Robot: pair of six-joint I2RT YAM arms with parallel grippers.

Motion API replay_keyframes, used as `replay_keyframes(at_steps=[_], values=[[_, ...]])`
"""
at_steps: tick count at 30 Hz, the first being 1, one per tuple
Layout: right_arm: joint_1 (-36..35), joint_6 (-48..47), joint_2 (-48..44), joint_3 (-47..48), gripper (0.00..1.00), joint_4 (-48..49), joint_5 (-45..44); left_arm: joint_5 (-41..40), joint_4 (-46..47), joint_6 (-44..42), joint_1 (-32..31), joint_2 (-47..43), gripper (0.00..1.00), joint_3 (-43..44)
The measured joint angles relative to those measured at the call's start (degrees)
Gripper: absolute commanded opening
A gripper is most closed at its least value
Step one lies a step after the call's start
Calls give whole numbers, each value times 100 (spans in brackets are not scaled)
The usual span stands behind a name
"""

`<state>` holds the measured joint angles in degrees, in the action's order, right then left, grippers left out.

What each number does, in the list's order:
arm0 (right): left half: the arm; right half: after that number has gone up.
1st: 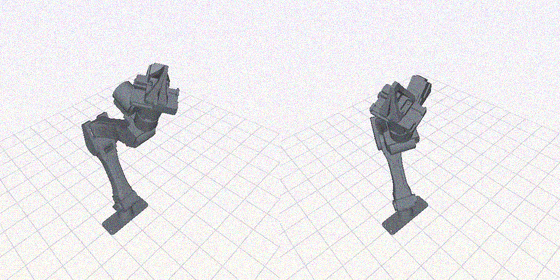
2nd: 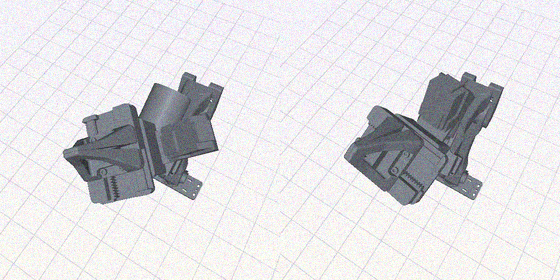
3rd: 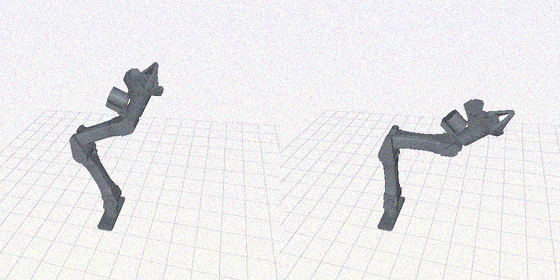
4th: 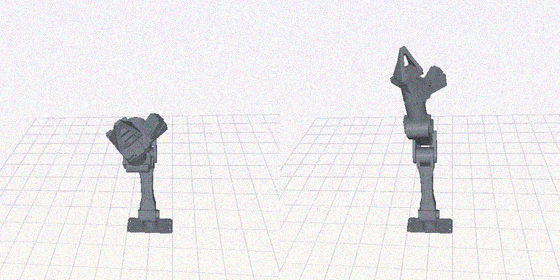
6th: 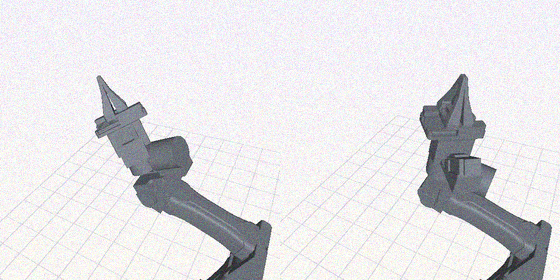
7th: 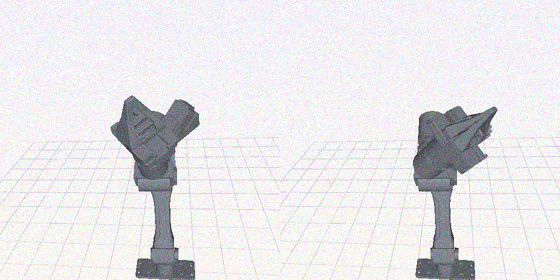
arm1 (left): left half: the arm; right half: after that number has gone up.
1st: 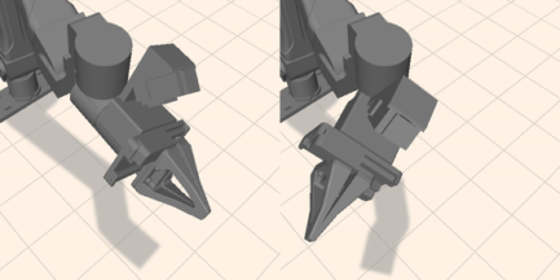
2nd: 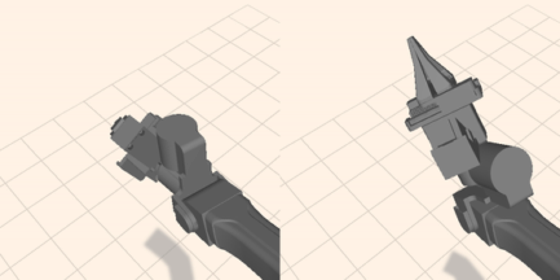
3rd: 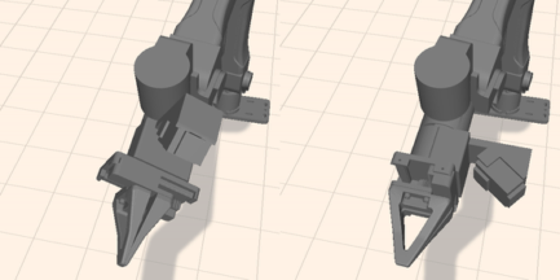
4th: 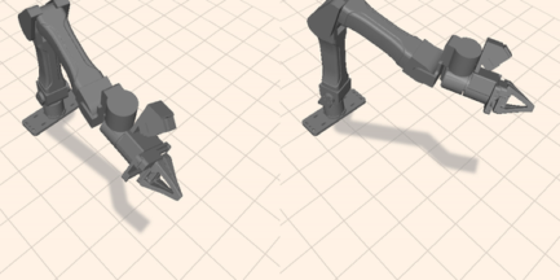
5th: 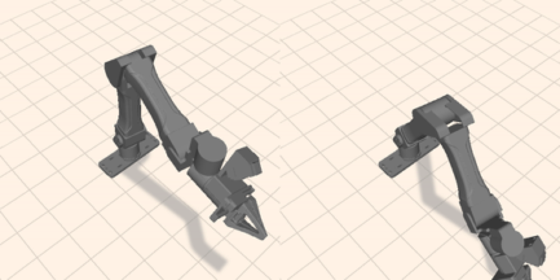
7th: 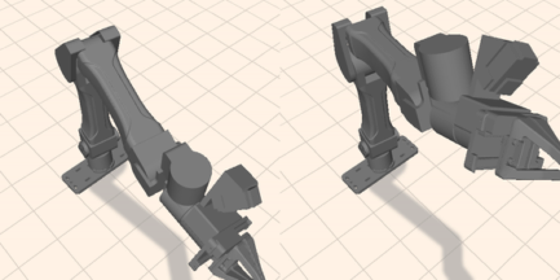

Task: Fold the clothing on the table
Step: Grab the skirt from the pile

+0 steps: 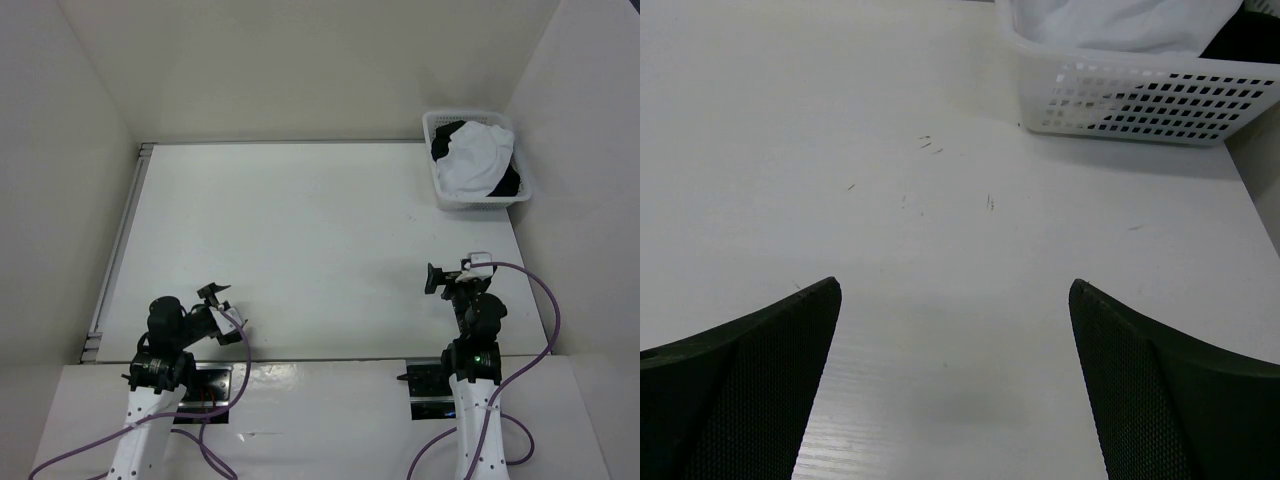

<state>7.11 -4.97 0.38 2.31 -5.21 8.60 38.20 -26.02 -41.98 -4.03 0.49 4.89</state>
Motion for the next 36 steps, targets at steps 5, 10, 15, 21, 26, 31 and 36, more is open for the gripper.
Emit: replay_keyframes(at_steps=[5, 10, 15, 21, 26, 31, 36], values=[[-2, -2, 0, 0, 99, 0, 0, 0, 0, 0, 0, 2, 100, 0], [0, -2, 0, 0, 99, 0, 0, 0, 0, 0, 0, 0, 100, 0], [0, 0, 0, -2, 99, 0, 0, 2, 0, 0, 0, 2, 100, 0], [0, -4, 0, -2, 99, 0, 24, 42, 4, 15, 0, 0, 100, 0], [0, -70, 0, 0, 99, 0, 136, 46, 11, 17, 0, 0, 100, 0], [0, -90, 0, 20, 99, -7, 103, 31, 4, -168, 0, 0, 100, 0], [0, -7, 0, 310, 99, 17, -258, 157, 221, -800, 0, 2, 100, 0]])
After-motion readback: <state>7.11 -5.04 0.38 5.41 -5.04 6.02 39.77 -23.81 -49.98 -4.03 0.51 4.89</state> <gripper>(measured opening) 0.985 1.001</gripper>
